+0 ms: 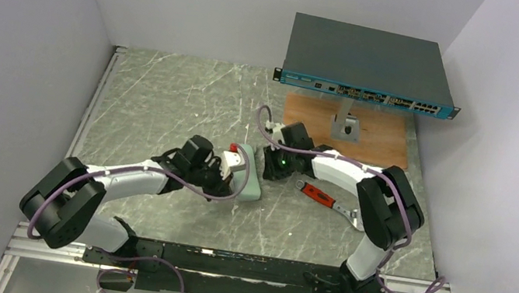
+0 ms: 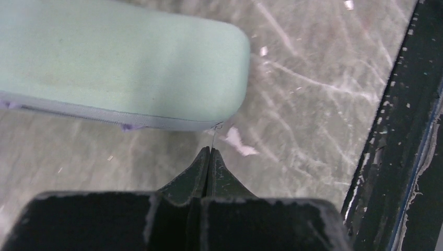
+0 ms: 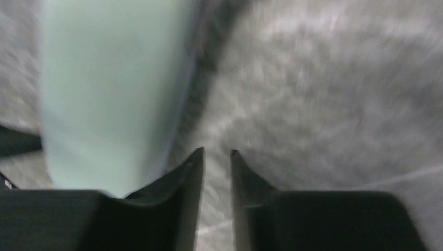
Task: Open the umbrella
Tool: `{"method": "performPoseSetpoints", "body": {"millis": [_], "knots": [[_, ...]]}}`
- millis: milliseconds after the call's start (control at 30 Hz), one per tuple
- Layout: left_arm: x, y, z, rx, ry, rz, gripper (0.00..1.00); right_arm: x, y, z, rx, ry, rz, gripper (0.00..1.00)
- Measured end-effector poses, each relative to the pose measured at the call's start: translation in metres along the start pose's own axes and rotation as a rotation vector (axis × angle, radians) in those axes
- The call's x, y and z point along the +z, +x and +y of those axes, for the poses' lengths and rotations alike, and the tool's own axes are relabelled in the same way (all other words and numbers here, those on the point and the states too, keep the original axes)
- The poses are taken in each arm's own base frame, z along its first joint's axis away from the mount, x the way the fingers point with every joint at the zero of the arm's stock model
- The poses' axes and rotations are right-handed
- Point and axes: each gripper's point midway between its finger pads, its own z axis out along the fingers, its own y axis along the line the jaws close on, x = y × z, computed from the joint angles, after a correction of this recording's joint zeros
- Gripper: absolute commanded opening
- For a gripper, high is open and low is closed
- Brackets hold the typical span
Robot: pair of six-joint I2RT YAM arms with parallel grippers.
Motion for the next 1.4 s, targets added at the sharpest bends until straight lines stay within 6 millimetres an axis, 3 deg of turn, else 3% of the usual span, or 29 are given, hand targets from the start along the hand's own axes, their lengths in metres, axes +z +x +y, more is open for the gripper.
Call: {"method": "performPoseSetpoints", "body": {"millis": [100,200,400,533,633,767,900,933,1067,1133,1167,1200,1300,1400], "knots": [[-0.009,0.006,0.019,-0.08,-0.046,0.011,0.0,-0.006,0.039,-0.005,0.034,-0.016,0.111,0.73],[-0.015,0.006,0.036,-0.135,-0.08,0.004,0.0,-0.024,0.036,0.007,-0.016,-0.074,0.104,0.85],[-0.02,-0.001,0.046,-0.137,-0.076,-0.027,0.0,-0.076,0.013,0.031,-0.394,-0.184,-0.087,0.88],[-0.02,-0.009,0.048,-0.093,-0.048,-0.048,0.0,-0.096,0.013,0.039,-0.732,-0.233,-0.199,0.87],[-0.016,-0.025,0.055,-0.057,-0.022,-0.056,0.0,-0.09,0.017,0.039,-1.006,-0.269,-0.233,0.87],[-0.012,-0.051,0.07,-0.012,-0.012,-0.057,0.0,-0.069,0.018,0.034,-1.24,-0.314,-0.237,0.88],[-0.017,-0.066,0.079,0.041,-0.017,-0.046,0.0,-0.048,-0.004,0.029,-1.378,-0.348,-0.26,0.87],[-0.019,-0.065,0.08,0.059,-0.015,-0.034,0.05,-0.045,-0.013,0.028,-1.41,-0.35,-0.276,0.87],[-0.027,-0.054,0.08,0.147,-0.01,0.008,0.49,-0.04,-0.042,0.027,-1.543,-0.347,-0.35,0.88],[-0.038,-0.042,0.077,0.175,-0.02,0.01,0.72,-0.037,-0.05,0.027,-1.606,-0.352,-0.375,0.89],[-0.044,-0.037,0.075,0.181,-0.029,0.005,0.92,-0.035,-0.052,0.027,-1.639,-0.361,-0.384,0.89],[-0.052,-0.033,0.072,0.184,-0.044,-0.008,0.99,-0.033,-0.053,0.027,-1.684,-0.374,-0.391,0.9],[-0.072,-0.033,0.061,0.212,-0.088,-0.07,1.0,-0.024,-0.05,0.026,-1.785,-0.428,-0.391,0.91],[-0.084,-0.048,0.051,0.246,-0.114,-0.144,1.0,-0.015,-0.043,0.026,-1.82,-0.528,-0.355,0.91]]}}
